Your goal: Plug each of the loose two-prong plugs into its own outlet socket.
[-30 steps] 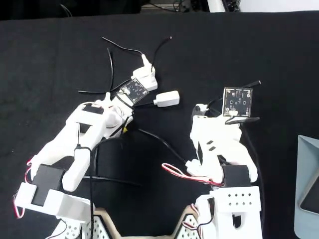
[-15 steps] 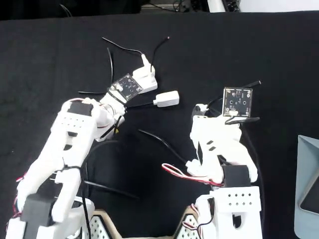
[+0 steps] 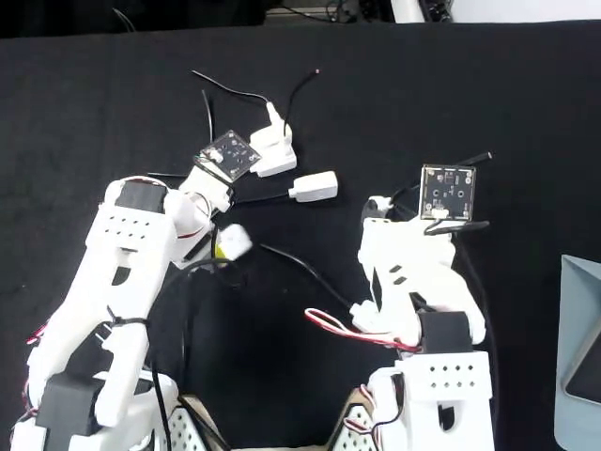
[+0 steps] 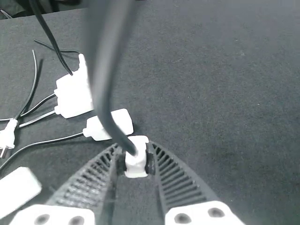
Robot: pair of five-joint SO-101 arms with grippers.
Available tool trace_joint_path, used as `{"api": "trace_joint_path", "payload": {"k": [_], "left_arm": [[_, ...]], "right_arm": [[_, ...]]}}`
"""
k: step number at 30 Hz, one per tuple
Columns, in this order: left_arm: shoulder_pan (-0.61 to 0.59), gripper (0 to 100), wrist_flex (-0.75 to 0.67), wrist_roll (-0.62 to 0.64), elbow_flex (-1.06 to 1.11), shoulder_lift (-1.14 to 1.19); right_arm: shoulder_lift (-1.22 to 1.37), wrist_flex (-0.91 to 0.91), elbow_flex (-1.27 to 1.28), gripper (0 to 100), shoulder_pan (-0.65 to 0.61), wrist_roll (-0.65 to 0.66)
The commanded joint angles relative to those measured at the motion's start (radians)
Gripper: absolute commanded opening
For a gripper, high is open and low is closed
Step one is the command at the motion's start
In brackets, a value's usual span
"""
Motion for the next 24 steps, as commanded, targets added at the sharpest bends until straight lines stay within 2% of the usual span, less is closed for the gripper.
{"api": "trace_joint_path", "payload": {"k": [1, 6, 12, 16, 24], "left_arm": [[0.001, 27, 0.005, 0.015, -0.044, -0.028], [0.031, 22, -0.074, 0.015, 0.039, -0.021], [0.120, 20, -0.316, 0.021, 0.216, -0.020], [0.127, 21, -0.443, 0.072, 0.255, 0.006], [0.085, 20, -0.460, 0.092, 0.097, 0.307]], "right_arm": [[-0.013, -0.020, -0.025, 1.2, -0.014, 0.009], [-0.013, -0.020, -0.025, 1.2, -0.014, 0.009], [-0.013, -0.020, -0.025, 1.2, -0.014, 0.009], [-0.013, -0.018, -0.025, 1.2, -0.014, 0.009], [-0.013, -0.018, -0.025, 1.2, -0.014, 0.009]]}}
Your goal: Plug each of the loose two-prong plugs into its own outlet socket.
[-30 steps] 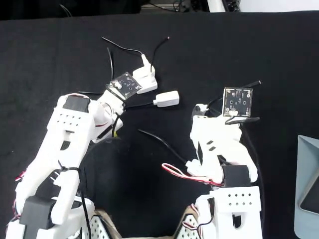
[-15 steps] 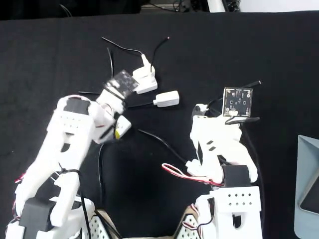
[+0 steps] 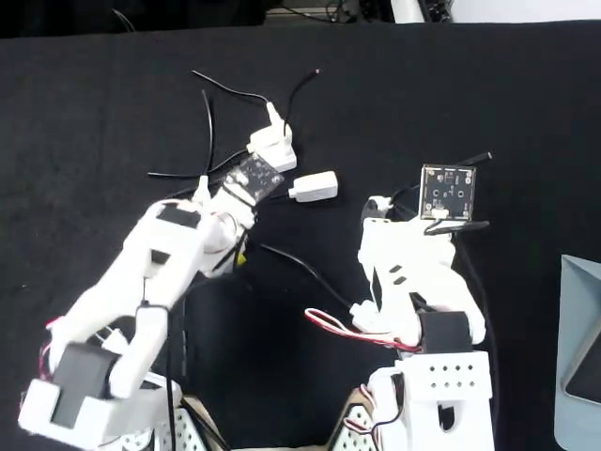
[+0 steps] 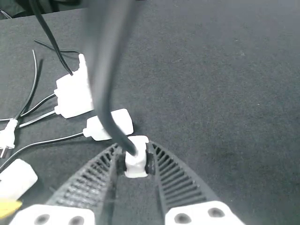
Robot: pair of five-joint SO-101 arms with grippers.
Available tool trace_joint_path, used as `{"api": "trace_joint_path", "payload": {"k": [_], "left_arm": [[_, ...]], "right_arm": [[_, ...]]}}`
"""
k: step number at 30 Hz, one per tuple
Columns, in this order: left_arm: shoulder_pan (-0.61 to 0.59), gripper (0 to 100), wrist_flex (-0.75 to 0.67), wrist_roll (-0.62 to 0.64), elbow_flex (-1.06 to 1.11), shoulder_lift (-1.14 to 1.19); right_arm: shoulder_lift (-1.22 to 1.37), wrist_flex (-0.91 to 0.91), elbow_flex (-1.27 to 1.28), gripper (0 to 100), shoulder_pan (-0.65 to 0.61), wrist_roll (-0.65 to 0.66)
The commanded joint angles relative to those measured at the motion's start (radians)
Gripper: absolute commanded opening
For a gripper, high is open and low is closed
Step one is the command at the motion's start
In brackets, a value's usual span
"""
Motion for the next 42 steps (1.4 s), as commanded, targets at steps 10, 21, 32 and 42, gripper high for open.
{"api": "trace_joint_path", "payload": {"k": [10, 21, 32, 42], "left_arm": [[-0.005, 6, -0.018, 0.072, -0.173, 0.207], [0.028, 3, 0.153, 0.014, -0.134, 0.075], [0.093, 3, 0.262, 0.009, 0.077, -0.209], [0.018, 25, 0.178, 0.043, 0.139, -0.219]], "right_arm": [[-0.013, -0.018, -0.025, 1.2, -0.014, 0.009], [-0.013, -0.017, -0.025, 1.2, -0.014, 0.009], [-0.013, -0.014, -0.025, 1.2, -0.014, 0.009], [-0.013, -0.014, -0.025, 1.2, -0.014, 0.009]]}}
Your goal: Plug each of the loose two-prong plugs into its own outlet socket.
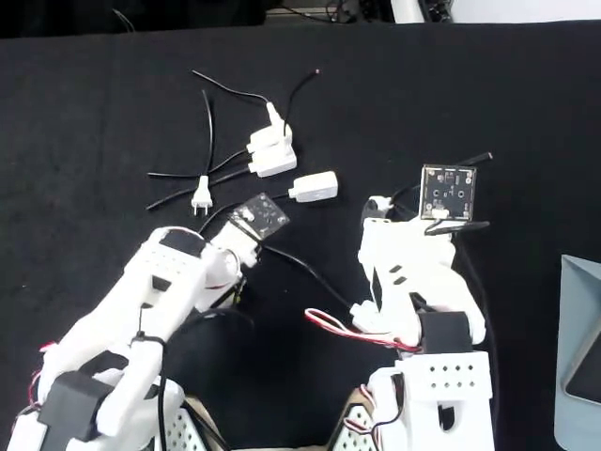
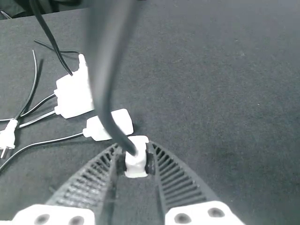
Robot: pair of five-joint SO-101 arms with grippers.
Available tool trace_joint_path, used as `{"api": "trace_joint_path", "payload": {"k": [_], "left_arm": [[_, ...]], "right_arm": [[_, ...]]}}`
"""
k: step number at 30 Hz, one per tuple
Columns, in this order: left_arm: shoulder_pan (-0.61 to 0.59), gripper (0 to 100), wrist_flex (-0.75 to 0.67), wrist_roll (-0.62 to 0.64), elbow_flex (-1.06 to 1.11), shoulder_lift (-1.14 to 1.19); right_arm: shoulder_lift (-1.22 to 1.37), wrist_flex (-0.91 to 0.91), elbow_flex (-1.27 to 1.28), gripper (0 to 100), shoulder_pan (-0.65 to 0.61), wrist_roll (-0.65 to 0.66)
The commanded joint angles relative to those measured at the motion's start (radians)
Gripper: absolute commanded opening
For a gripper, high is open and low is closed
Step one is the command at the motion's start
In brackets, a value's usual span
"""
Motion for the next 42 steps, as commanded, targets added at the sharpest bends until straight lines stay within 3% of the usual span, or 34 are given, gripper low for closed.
{"api": "trace_joint_path", "payload": {"k": [1, 10, 18, 24, 29, 37, 42], "left_arm": [[-0.087, 25, -0.008, 0.021, -0.058, -0.034], [-0.257, 25, -0.002, -0.043, -0.193, -0.029], [-0.274, 25, 0.206, -0.021, -0.315, -0.035], [-0.352, 25, 0.180, 0.041, -0.312, -0.035], [-0.429, 25, 0.167, 0.109, -0.309, -0.035], [-0.496, 21, 0.146, 0.186, -0.269, -0.035], [-0.503, 21, -0.005, 0.232, -0.168, -0.035]], "right_arm": [[-0.012, -0.014, -0.025, 1.2, -0.014, 0.009], [-0.012, -0.012, -0.019, 1.2, -0.055, 0.009], [-0.010, -0.012, -0.008, 1.5, -0.203, 0.011], [0.050, -0.026, -0.021, 1.5, -0.400, 0.011], [0.209, -0.146, -0.025, 1.4, -0.523, 0.017], [0.530, -0.413, -0.053, 1.2, -0.591, 0.130], [0.710, -0.479, -0.130, 1.2, -0.632, 0.152]]}}
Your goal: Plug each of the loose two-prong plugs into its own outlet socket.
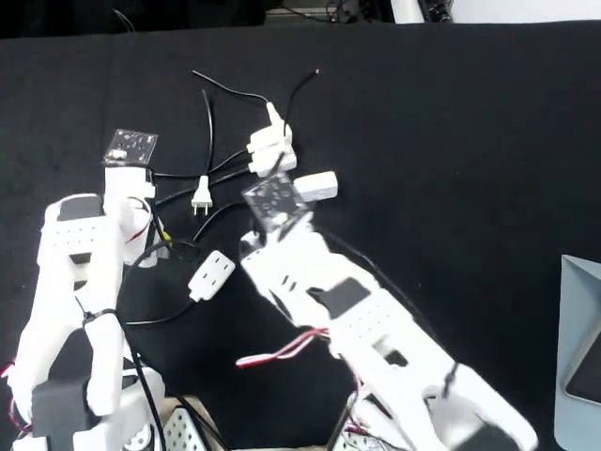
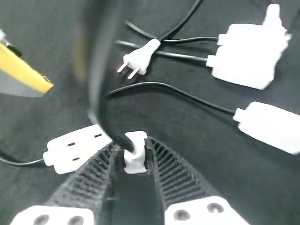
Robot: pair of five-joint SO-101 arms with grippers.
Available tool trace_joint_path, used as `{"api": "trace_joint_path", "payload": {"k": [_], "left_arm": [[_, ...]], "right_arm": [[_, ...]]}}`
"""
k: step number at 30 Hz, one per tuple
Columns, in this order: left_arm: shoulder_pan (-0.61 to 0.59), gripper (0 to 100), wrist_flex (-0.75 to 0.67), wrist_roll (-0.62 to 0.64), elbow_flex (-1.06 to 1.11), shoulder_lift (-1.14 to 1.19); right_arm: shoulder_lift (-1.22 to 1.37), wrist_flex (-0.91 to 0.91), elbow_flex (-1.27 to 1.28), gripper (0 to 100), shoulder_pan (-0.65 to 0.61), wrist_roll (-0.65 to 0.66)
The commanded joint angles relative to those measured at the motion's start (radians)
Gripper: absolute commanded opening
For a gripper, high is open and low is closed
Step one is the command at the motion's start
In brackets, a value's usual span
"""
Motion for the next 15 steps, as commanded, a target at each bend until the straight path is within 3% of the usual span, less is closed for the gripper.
{"api": "trace_joint_path", "payload": {"k": [1, 6, 15], "left_arm": [[-0.015, 21, -0.150, 0.044, 0.070, -0.031], [-0.042, 21, -0.285, 0.094, 0.154, -0.029], [-0.077, 21, -0.305, 0.120, 0.166, -0.018]], "right_arm": [[0.108, -0.064, -0.097, 1.2, -0.038, 0.011], [0.208, -0.187, -0.104, 1.2, -0.081, 0.011], [0.226, -0.218, -0.081, 1.1, -0.114, 0.038]]}}
